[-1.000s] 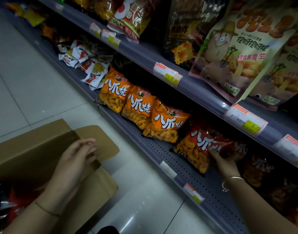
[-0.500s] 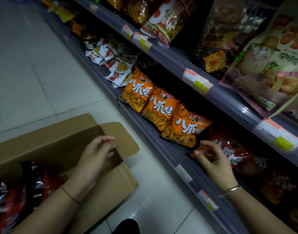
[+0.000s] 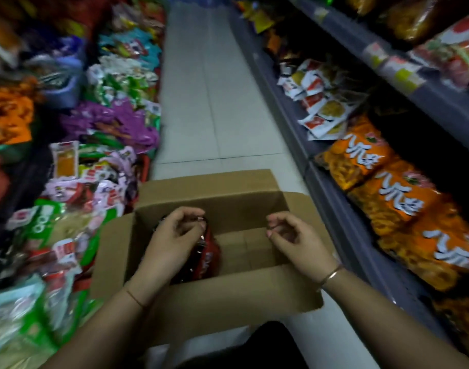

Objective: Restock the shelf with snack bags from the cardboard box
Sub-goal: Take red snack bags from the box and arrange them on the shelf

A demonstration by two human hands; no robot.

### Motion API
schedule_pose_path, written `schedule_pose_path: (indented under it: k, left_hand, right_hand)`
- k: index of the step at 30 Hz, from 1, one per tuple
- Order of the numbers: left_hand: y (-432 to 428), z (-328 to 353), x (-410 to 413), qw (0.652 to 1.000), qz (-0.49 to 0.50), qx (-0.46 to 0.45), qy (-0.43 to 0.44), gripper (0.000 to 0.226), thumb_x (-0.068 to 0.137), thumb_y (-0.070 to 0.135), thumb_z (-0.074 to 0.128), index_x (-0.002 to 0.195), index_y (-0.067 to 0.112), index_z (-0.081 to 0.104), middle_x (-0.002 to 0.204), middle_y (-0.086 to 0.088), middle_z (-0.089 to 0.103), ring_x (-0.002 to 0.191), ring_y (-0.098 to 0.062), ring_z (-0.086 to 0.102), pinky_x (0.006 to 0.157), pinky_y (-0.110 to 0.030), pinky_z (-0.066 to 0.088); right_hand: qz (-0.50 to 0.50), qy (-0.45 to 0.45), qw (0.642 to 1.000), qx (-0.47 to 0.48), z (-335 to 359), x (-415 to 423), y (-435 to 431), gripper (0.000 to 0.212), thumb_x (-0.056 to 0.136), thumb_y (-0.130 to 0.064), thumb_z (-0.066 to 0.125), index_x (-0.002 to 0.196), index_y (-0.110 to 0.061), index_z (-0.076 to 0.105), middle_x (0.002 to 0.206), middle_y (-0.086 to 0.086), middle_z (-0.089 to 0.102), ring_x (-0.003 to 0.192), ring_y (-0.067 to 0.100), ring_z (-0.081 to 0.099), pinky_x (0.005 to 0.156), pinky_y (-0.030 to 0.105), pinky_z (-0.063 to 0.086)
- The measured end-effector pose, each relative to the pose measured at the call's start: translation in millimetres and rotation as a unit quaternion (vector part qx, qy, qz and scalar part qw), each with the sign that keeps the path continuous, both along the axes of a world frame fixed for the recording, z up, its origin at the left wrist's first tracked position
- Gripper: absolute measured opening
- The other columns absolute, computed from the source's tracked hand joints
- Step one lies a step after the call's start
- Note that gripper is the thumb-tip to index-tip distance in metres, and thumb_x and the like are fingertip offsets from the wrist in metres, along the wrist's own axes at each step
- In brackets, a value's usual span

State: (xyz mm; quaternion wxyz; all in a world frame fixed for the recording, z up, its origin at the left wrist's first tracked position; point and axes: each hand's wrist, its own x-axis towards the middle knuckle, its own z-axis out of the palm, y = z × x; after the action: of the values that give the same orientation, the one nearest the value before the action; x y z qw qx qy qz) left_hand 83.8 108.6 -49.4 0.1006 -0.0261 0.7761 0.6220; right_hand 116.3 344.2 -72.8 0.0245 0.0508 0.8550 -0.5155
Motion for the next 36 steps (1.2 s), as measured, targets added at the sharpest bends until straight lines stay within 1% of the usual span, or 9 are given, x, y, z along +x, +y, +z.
schedule_pose_path:
  k: [9,13,16,20,22,25,27,32,36]
  left_hand:
    - [-75.9,-37.3,5.0,0.990,0.091,-0.102,-0.036,0.024,0.089,0.000,0.059,0.101,0.021,0.062,0.102,0.000,0.066,0.099,-0.015,0.061,0.070,-0.008,0.048]
    - [-79.7,-44.5,-4.5,0.969,0.038,-0.244,-0.018,0.039,0.088,0.009,0.062,0.127,0.012,0.059,0.119,-0.005,0.064,0.112,-0.017,0.058,0.084,-0.019,0.042]
    - [-76.6,-44.5,-15.4,0.950,-0.025,-0.311,-0.008,0.049,0.088,0.010,0.062,0.136,0.009,0.050,0.134,-0.010,0.059,0.122,-0.023,0.055,0.091,-0.020,0.037]
    - [-75.6,-50.6,-28.8,0.951,-0.053,-0.304,-0.016,0.054,0.084,0.006,0.067,0.135,0.006,0.049,0.104,0.000,0.061,0.092,-0.016,0.058,0.067,-0.004,0.037]
    - [-80.0,-57.1,-34.8,0.953,-0.050,-0.297,-0.042,0.064,0.082,0.005,0.068,0.140,0.007,0.042,0.087,0.004,0.057,0.080,-0.013,0.055,0.063,-0.010,0.041]
    - [-85.7,-65.7,-41.6,0.943,-0.082,-0.316,-0.059,0.068,0.085,0.009,0.063,0.146,0.013,0.033,0.076,0.003,0.057,0.076,-0.016,0.058,0.069,-0.026,0.046]
    - [-85.8,-67.0,-46.1,0.941,-0.108,-0.316,-0.050,0.067,0.087,0.010,0.060,0.147,0.016,0.032,0.073,0.006,0.055,0.070,-0.013,0.056,0.064,-0.022,0.044]
    - [-73.1,-63.3,-51.2,0.979,-0.081,-0.165,-0.089,0.063,0.088,0.002,0.056,0.144,0.019,0.034,0.071,-0.004,0.061,0.046,-0.003,0.063,0.050,-0.014,0.050]
    - [-47.6,-62.1,-51.8,0.975,0.033,0.086,-0.201,0.068,0.091,-0.004,0.050,0.148,0.024,0.025,0.075,-0.018,0.066,0.050,-0.018,0.070,0.055,-0.029,0.062]
  right_hand:
    - [0.094,-0.097,0.990,0.038,-42.9,-50.7,-89.9,0.036,0.080,-0.016,0.070,0.114,-0.010,0.059,0.104,0.001,0.051,0.083,0.000,0.051,0.073,0.001,0.039]
    - [0.073,-0.186,0.978,0.066,-59.0,-47.4,-112.4,0.080,0.074,-0.041,0.072,0.140,-0.017,0.034,0.131,0.005,0.041,0.125,0.019,0.043,0.106,0.028,0.036]
    - [0.047,-0.202,0.978,0.024,-67.8,-47.5,-127.3,0.085,0.067,-0.049,0.075,0.136,-0.019,0.035,0.120,-0.001,0.045,0.124,0.017,0.044,0.108,0.035,0.038]
    - [0.016,-0.203,0.979,-0.025,-77.0,-51.3,-144.3,0.086,0.050,-0.067,0.075,0.121,-0.030,0.045,0.119,-0.004,0.060,0.110,0.013,0.059,0.098,0.038,0.049]
    - [0.023,-0.190,0.981,-0.024,-90.2,-51.2,-148.8,0.102,0.041,-0.073,0.075,0.128,-0.032,0.039,0.122,-0.004,0.059,0.112,0.013,0.058,0.097,0.038,0.050]
    - [0.031,-0.173,0.984,-0.024,-97.0,-50.4,-147.3,0.096,0.047,-0.056,0.077,0.131,-0.031,0.037,0.121,-0.001,0.059,0.115,0.016,0.056,0.098,0.040,0.049]
    - [0.017,-0.171,0.985,-0.023,-89.3,-51.3,-141.9,0.077,0.058,-0.037,0.072,0.127,-0.025,0.042,0.116,0.002,0.062,0.111,0.019,0.058,0.097,0.039,0.049]
    - [0.021,-0.171,0.983,-0.059,-76.4,-55.0,-117.4,0.045,0.074,-0.007,0.067,0.106,-0.036,0.052,0.101,-0.003,0.070,0.096,0.017,0.066,0.090,0.034,0.053]
    - [0.037,-0.184,0.979,-0.079,-56.1,-63.2,-81.8,0.049,0.080,0.007,0.062,0.113,-0.028,0.052,0.093,-0.009,0.063,0.084,0.005,0.060,0.069,0.005,0.048]
